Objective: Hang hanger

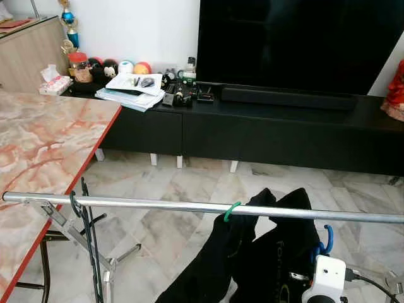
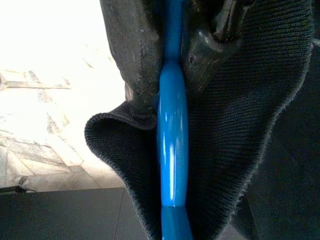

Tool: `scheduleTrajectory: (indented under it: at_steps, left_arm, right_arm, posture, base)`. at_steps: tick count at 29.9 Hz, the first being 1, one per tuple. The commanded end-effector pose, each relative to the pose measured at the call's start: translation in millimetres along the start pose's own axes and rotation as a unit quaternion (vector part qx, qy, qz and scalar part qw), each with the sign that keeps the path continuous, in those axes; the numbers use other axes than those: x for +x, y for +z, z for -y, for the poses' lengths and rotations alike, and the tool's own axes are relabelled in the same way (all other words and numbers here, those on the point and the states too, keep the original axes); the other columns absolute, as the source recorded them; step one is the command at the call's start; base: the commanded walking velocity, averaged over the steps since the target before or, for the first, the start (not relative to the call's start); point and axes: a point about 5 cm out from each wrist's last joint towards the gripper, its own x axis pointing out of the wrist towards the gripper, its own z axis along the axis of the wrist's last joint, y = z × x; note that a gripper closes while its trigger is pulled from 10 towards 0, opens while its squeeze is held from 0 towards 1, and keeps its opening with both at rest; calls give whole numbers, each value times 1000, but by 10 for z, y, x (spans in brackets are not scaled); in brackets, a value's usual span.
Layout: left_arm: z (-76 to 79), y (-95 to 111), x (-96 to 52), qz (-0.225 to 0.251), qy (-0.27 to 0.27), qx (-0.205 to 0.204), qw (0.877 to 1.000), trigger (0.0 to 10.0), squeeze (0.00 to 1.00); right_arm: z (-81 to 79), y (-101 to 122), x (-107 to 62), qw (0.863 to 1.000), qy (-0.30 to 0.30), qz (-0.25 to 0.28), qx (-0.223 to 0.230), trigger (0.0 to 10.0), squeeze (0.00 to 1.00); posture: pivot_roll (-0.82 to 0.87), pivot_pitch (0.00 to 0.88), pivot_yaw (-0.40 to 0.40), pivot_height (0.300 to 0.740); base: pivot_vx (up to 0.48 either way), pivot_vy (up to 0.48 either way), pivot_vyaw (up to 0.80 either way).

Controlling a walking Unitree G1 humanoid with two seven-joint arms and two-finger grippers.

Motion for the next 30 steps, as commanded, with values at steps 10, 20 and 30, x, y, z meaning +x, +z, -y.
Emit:
scheduleTrajectory:
  at_steps: [10,20,30]
  left_arm:
    - [-2,-50,-8,-6,11,3,1000,10000,0]
    - [-55,42,1,1,10,9,1000,10000,0]
    - [-92,78,2,2,12,8,1000,10000,0]
  right_arm:
    - [-103,13,135,999,12,-19,30,10000,0]
    - [-143,91,222,1000,16,-6,22,10000,0]
    - [-220,134,297,999,21,-4,24,10000,0]
  posture:
    - [124,0,-58,740]
    - [86,0,-36,740]
    - [92,0,-28,740]
  base:
    - [0,0,0]
    - [0,0,0]
    - [0,0,0]
